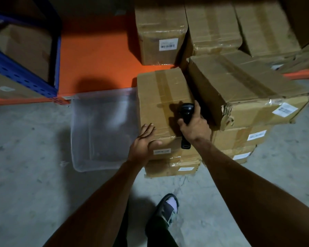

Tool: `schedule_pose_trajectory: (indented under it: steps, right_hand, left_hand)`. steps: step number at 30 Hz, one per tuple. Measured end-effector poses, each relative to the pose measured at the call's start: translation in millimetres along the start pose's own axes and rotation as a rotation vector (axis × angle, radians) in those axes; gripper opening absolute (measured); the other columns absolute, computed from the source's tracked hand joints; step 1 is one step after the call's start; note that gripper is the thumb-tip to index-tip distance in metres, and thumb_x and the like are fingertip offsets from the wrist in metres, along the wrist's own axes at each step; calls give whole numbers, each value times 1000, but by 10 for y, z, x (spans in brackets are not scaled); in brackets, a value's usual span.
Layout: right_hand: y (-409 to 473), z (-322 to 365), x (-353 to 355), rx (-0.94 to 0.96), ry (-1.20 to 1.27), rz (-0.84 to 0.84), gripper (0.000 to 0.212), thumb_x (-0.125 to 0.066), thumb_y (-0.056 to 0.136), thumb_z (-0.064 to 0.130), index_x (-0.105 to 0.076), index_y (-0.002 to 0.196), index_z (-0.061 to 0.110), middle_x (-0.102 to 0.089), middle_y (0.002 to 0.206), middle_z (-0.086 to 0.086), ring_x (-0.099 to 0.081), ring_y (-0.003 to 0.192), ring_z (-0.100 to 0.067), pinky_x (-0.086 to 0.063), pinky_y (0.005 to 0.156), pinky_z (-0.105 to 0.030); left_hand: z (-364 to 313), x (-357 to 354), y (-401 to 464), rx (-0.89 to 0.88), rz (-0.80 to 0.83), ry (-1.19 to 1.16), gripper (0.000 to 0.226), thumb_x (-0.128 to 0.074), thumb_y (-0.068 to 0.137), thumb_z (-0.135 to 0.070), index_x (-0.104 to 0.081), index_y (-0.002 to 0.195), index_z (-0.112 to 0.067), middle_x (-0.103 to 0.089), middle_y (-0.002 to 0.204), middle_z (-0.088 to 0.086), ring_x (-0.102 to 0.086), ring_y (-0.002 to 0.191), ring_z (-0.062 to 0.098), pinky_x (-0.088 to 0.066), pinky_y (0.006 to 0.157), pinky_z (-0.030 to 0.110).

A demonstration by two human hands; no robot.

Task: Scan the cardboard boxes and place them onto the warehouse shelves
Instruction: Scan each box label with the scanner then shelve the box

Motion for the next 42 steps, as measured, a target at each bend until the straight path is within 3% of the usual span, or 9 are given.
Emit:
schedule_pose_trajectory:
  steps: [6,9,12,14,17,19,25,31,42]
  right_hand:
    - [-218,-158,72,-47,326,-25,83,-67,96,36,-18,164,30,-54,148,-16,-52,135,-39,-43,114,-51]
    - [-542,-233,94,-37,587,-60,80,-69,95,22,-26,160,37,-51,150,-2,-52,137,-29,-40,117,-49]
    - [-939,-352,20,-12,788,-120,76,-66,93,11,-35,152,47,-43,155,3,-54,135,-29,-47,111,-56]
    - [-1177,-444,-110,-31,904,-96,78,-63,93,0,-38,146,51,-45,151,-7,-63,121,-38,-59,91,-58]
    - [-1506,-553,-300,-53,916,-90,72,-58,94,-8,-40,139,45,-59,129,-14,-70,85,-30,-62,66,-38]
    - [-1657,-624,-484,-55,907,-84,67,-59,96,-4,-41,137,46,-62,123,-13,-66,75,-26,-59,63,-36]
    - [-1783,-794,-956,-49,804,-116,59,-70,84,58,-38,133,65,-66,117,25,-72,102,-23,-63,87,-46]
    - [-1821,-811,-1177,-49,853,-149,59,-78,78,61,-44,125,53,-71,111,17,-71,107,-12,-59,95,-48]
    - [-1701,-798,-1194,-5,782,-148,63,-74,73,66,-47,129,54,-61,108,34,-65,114,-11,-59,99,-44]
  left_hand:
    - [23,0,4,-76,-59,-11,52,-54,99,-37,-44,147,-19,-29,160,-7,-10,150,8,-20,115,30]
    - [16,40,-1,-169,-95,28,50,-56,97,-40,-54,141,-15,-41,155,-1,-25,148,17,-27,116,31]
    - [20,120,37,-317,-101,247,58,-43,96,-53,-56,139,-17,-49,149,2,-40,140,24,-41,108,50]
    - [51,127,115,-315,14,366,61,-37,97,-58,-41,149,-26,-33,158,2,-25,148,23,-28,113,62]
    - [94,78,268,-250,250,343,65,-42,98,-55,-9,153,-49,10,166,5,17,150,24,-3,117,63]
    - [112,33,330,-244,331,284,73,-51,95,-55,-2,149,-58,20,164,6,26,147,26,-8,118,60]
    - [203,-28,322,-335,186,126,78,-67,85,-49,-24,151,-50,3,166,7,10,151,30,-13,115,39]
    - [136,-11,319,-333,177,182,77,-69,87,-43,-27,152,-44,-5,164,14,4,151,35,-13,116,46]
    - [141,-16,324,-290,204,243,77,-68,88,-48,-24,151,-47,-3,164,14,4,150,36,-10,119,52]
Point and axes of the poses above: each hand's wrist, its own y-axis towards the middle knuckle, its own x-axis out of the back of the hand, z = x × y, the point moved 5 cm from there along y, towards the middle knuckle
